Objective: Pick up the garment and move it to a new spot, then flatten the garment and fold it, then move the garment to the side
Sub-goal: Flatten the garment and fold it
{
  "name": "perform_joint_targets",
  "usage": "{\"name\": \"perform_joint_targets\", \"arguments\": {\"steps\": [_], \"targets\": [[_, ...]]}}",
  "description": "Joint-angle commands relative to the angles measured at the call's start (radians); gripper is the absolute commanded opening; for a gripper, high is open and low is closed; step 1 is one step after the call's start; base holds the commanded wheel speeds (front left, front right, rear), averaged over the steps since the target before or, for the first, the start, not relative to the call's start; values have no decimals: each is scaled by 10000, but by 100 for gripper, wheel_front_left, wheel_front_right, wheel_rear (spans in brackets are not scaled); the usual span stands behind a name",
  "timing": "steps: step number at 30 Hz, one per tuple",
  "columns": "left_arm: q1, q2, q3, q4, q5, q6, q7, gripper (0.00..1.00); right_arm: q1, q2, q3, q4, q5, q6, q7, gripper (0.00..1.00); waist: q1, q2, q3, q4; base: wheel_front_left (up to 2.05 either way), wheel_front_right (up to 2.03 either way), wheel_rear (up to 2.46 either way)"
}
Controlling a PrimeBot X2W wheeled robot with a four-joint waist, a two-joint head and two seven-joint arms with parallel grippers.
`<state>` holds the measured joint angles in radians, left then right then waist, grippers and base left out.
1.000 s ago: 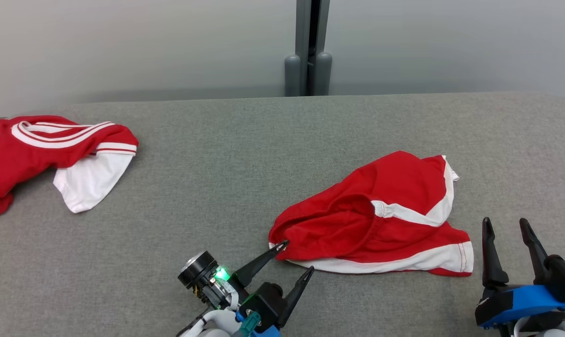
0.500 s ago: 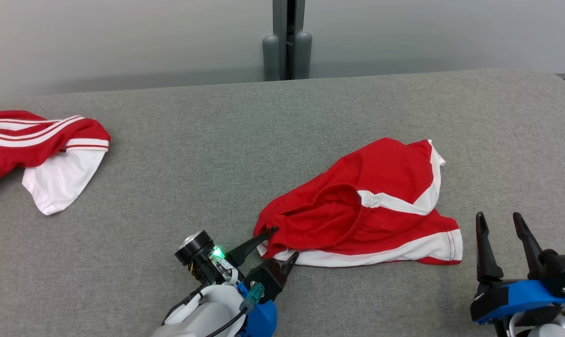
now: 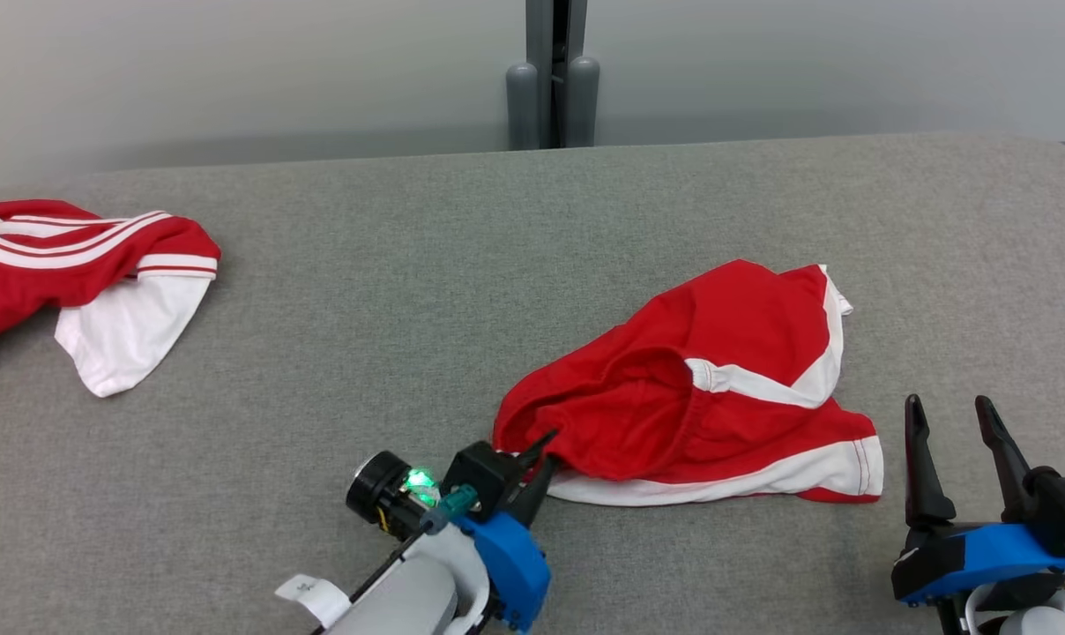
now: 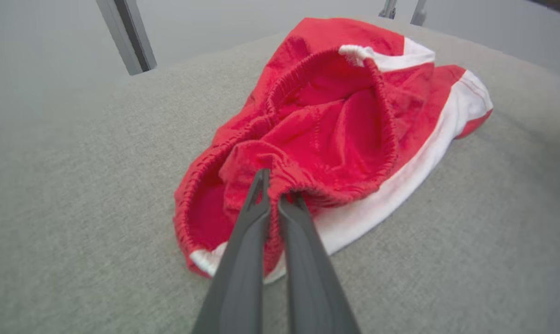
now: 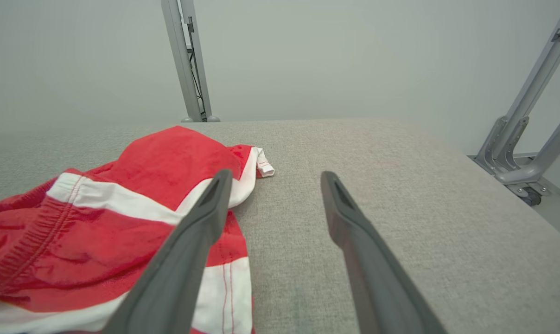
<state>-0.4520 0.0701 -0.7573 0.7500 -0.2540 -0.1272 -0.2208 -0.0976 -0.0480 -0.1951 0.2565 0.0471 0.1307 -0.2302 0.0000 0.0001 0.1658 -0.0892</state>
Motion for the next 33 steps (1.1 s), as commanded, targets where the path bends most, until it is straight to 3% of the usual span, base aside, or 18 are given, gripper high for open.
{"name": "perform_joint_targets", "arguments": {"steps": [1,6,10,21,30,33], "targets": [[-80,29,-89,-520,-1069,-25,193,0,-91,-44,11,16,89,1,-14,100,0,-1,-20,95,0,0,0],[-224,668,330,-1692,-3148,-27,619,0,-87,-44,0,43,79,-1,-2,100,0,-1,-116,344,0,0,0],[-109,995,791,-2102,-3812,-26,834,0,-88,-44,7,58,61,1,0,100,0,-1,-173,461,0,0,0],[921,1829,1856,-2198,-5026,849,1709,0,-184,-44,61,73,42,-1,44,100,0,-1,-224,658,0,0,0],[823,1603,1949,-1427,-5293,1130,1876,0,-287,-44,215,238,57,1,8,100,0,-1,-189,676,0,0,0],[641,1528,1876,-1257,-5100,1042,1476,100,-333,-44,313,317,80,1,-8,100,0,-1,-196,647,0,0,0]]}}
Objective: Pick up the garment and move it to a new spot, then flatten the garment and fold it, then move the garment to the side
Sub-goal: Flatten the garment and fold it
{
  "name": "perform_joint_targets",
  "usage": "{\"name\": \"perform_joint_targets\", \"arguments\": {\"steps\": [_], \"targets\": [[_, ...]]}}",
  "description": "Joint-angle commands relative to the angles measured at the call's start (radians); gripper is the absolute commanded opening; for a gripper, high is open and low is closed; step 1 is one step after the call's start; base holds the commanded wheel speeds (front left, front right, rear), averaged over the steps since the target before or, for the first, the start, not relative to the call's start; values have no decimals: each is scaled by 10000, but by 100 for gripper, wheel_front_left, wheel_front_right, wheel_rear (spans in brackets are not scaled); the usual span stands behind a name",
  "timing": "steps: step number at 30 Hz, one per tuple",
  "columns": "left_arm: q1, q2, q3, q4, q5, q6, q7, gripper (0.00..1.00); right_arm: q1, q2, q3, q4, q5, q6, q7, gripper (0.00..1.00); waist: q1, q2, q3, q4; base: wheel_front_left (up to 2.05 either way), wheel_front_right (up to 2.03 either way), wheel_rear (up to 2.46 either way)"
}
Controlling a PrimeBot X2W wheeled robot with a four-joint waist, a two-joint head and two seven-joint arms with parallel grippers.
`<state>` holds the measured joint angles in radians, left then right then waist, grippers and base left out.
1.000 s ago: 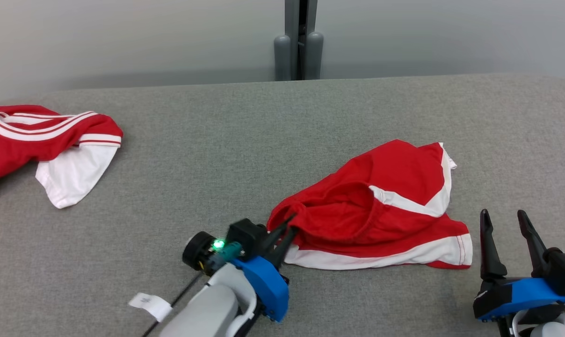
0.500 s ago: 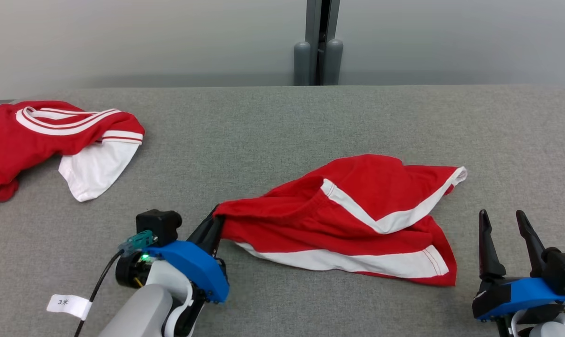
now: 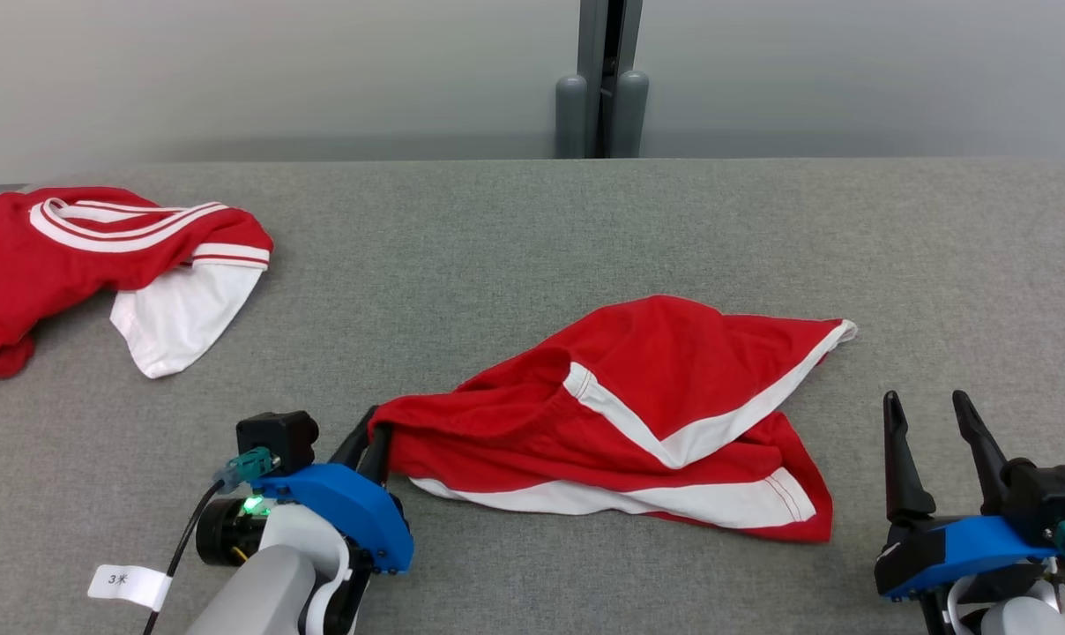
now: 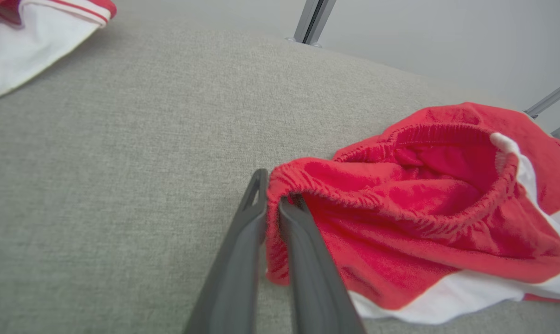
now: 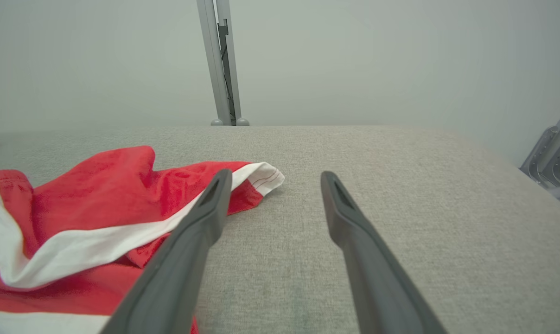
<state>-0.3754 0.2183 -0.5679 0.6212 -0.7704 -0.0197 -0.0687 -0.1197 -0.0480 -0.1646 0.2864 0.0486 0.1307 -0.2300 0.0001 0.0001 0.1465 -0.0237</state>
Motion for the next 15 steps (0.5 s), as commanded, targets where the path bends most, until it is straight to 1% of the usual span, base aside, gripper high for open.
{"name": "perform_joint_targets", "arguments": {"steps": [1,6,11,15], "targets": [[-215,57,-88,66,220,-55,-239,100,-128,-44,40,44,77,1,-16,100,-1,-1,-7,-18,0,0,0],[-618,-22,-307,201,765,-132,-1144,100,-163,-44,111,161,101,1,-77,100,-1,-1,-58,5,0,0,0],[-755,-56,-473,263,1067,-197,-1522,100,-132,-44,197,266,148,1,-126,100,-1,-1,-138,55,0,0,0],[-512,170,-865,381,1517,-191,-1611,100,-56,-44,225,332,170,-1,-140,100,-1,-1,-193,127,0,0,0]]}}
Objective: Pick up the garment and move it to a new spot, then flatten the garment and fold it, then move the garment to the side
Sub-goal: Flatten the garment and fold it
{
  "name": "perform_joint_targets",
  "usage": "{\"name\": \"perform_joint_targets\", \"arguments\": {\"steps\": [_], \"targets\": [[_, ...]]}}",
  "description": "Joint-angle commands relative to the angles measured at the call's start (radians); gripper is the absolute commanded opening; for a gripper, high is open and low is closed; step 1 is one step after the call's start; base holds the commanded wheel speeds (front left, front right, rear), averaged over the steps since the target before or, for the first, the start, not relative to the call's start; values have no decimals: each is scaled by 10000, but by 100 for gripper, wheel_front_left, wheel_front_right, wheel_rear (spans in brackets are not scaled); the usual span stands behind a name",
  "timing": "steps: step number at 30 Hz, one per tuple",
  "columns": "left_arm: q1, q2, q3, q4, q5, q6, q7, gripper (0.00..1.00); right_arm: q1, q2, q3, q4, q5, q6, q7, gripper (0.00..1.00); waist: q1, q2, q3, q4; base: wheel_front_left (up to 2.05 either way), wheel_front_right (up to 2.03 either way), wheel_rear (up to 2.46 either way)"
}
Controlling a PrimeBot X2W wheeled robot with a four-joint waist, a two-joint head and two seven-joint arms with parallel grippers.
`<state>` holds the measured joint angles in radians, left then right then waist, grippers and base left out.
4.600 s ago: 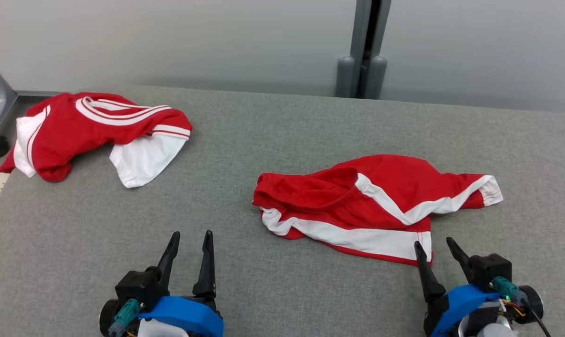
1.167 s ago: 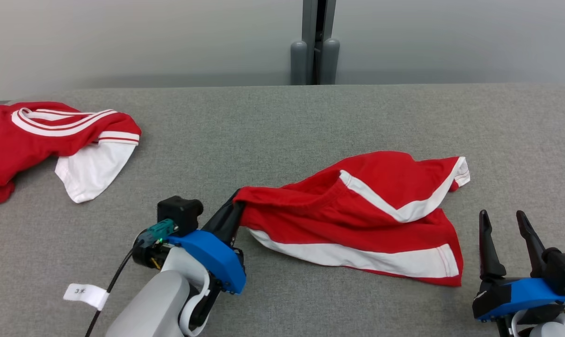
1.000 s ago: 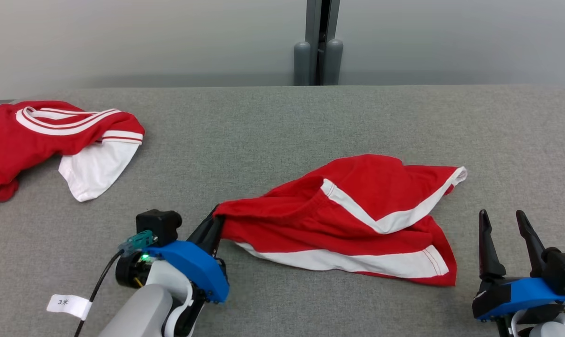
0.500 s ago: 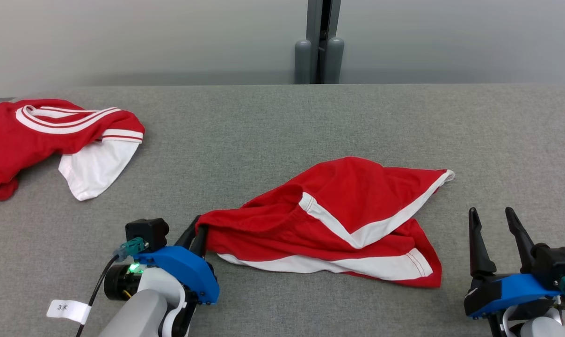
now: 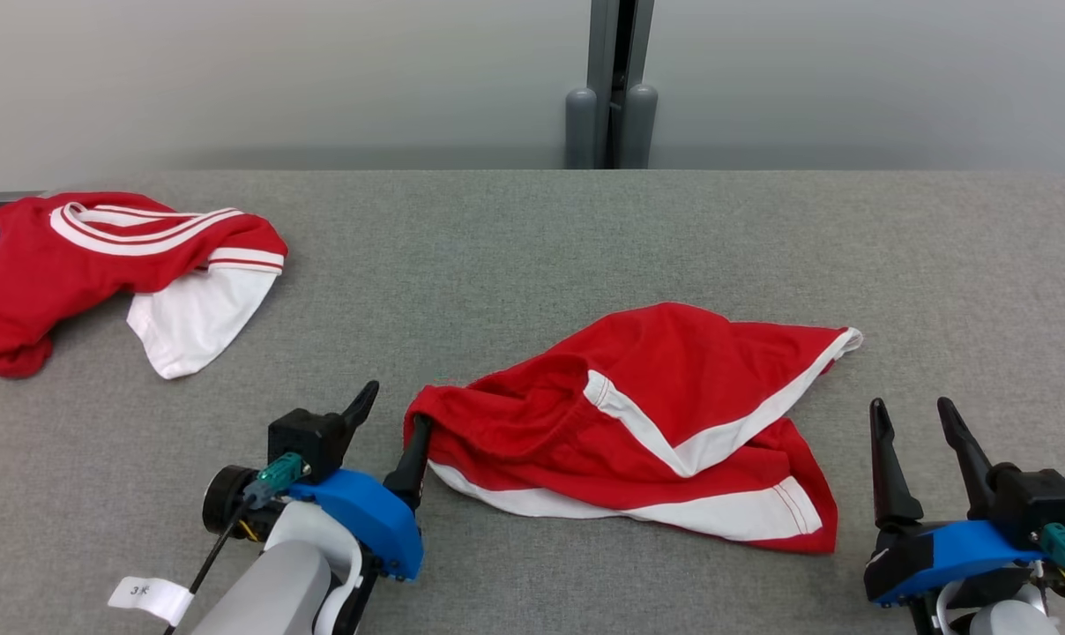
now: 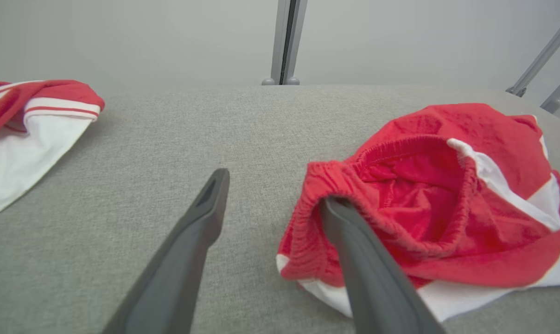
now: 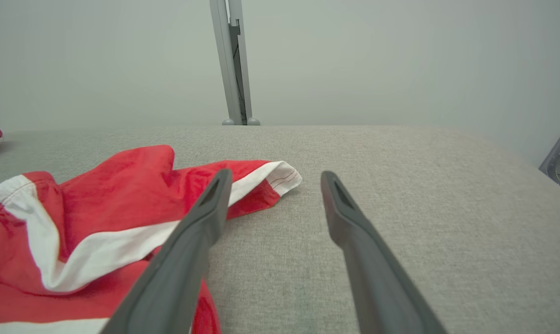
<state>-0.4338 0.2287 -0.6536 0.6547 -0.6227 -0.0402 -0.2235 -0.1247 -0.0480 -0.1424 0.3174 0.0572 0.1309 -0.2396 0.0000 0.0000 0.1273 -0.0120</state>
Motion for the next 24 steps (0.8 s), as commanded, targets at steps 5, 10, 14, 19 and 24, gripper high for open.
{"name": "perform_joint_targets", "arguments": {"steps": [5,10,14,19,24], "targets": [[421,144,-241,48,205,1,-161,100,83,-44,18,92,97,-1,-82,100,0,0,-61,113,0,0,0],[756,230,-519,3,441,77,-191,100,103,-44,95,139,105,-3,-109,100,0,0,-130,195,0,0,0],[939,250,-433,-200,517,266,-307,100,115,-44,173,152,109,-1,-128,100,0,0,-205,233,0,0,0],[1275,289,-44,-872,667,634,-419,100,208,-44,230,65,71,-3,-173,100,0,0,-443,262,0,0,0],[2017,132,739,-1953,793,971,-424,100,379,-44,258,-82,42,-3,-193,100,0,0,-761,284,0,0,0]]}}
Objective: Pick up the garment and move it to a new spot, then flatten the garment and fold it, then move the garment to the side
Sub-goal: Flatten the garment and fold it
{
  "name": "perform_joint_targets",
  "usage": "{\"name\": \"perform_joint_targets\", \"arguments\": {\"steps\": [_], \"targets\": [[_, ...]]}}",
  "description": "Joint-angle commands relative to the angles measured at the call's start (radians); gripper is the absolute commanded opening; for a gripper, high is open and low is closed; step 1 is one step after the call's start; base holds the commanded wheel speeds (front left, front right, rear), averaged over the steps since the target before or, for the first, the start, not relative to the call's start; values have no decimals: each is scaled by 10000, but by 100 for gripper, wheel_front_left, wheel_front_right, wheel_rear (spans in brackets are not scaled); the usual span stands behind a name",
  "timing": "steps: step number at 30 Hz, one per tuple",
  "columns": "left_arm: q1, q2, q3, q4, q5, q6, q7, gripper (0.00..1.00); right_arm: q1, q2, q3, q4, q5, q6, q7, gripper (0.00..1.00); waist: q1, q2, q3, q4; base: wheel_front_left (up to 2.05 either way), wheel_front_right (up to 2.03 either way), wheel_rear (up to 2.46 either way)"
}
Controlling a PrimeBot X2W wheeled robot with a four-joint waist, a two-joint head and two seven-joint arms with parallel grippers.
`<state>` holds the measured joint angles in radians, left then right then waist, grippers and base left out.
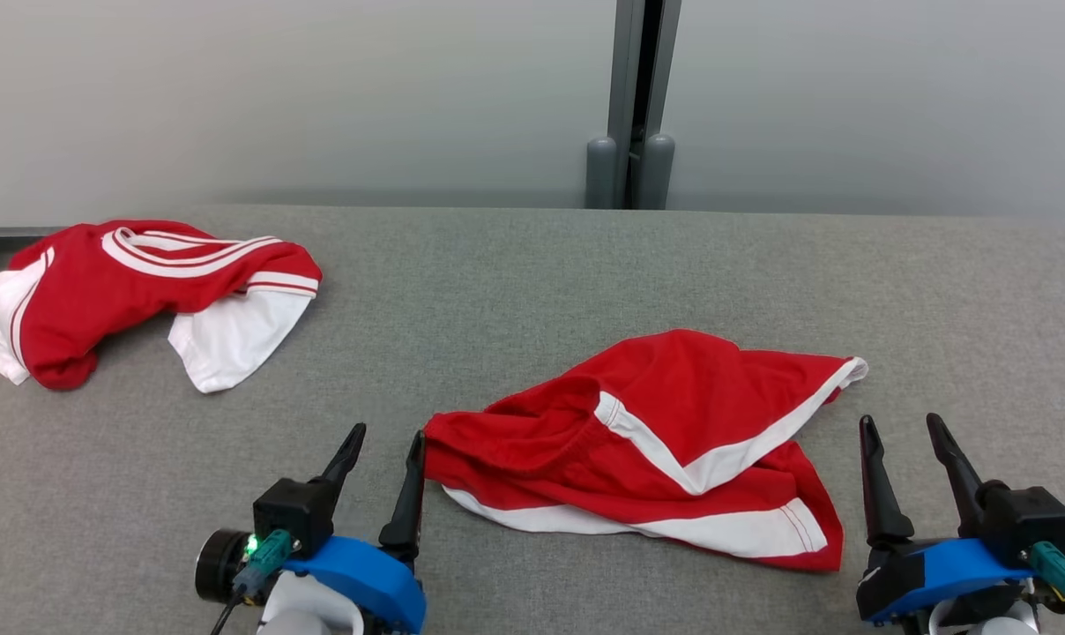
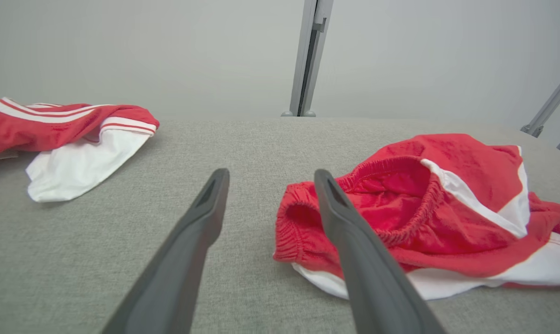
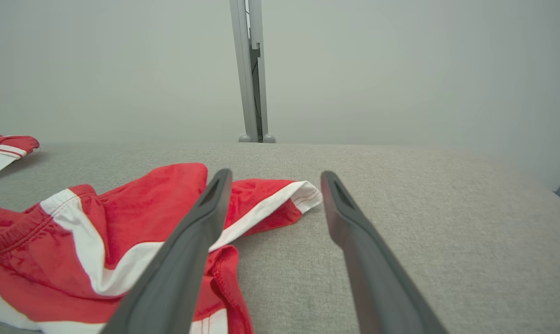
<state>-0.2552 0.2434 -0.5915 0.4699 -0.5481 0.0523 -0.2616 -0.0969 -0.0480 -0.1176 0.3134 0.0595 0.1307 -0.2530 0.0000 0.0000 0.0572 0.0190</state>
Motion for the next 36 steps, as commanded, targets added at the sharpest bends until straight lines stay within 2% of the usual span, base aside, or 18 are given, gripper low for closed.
{"name": "perform_joint_targets", "arguments": {"steps": [1,9,18,32,36], "targets": [[400,-53,290,-293,73,122,-44,100,142,-44,41,-69,52,1,-63,100,0,0,-123,-26,0,0,0],[1381,-245,1135,-988,419,251,-48,100,585,-45,328,-111,460,1,-101,100,0,0,-442,-5,0,0,0],[1869,-469,1621,-1057,654,111,-49,100,850,-45,617,5,457,1,-120,100,0,0,-515,-47,0,0,0],[1818,-757,2110,-928,1131,-185,-50,100,678,-45,853,133,353,-1,-118,100,0,0,-375,-19,0,0,0],[1736,-818,2167,-872,1237,-269,-50,100,722,-45,1075,380,120,1,369,100,0,0,-283,18,0,0,0]]}}
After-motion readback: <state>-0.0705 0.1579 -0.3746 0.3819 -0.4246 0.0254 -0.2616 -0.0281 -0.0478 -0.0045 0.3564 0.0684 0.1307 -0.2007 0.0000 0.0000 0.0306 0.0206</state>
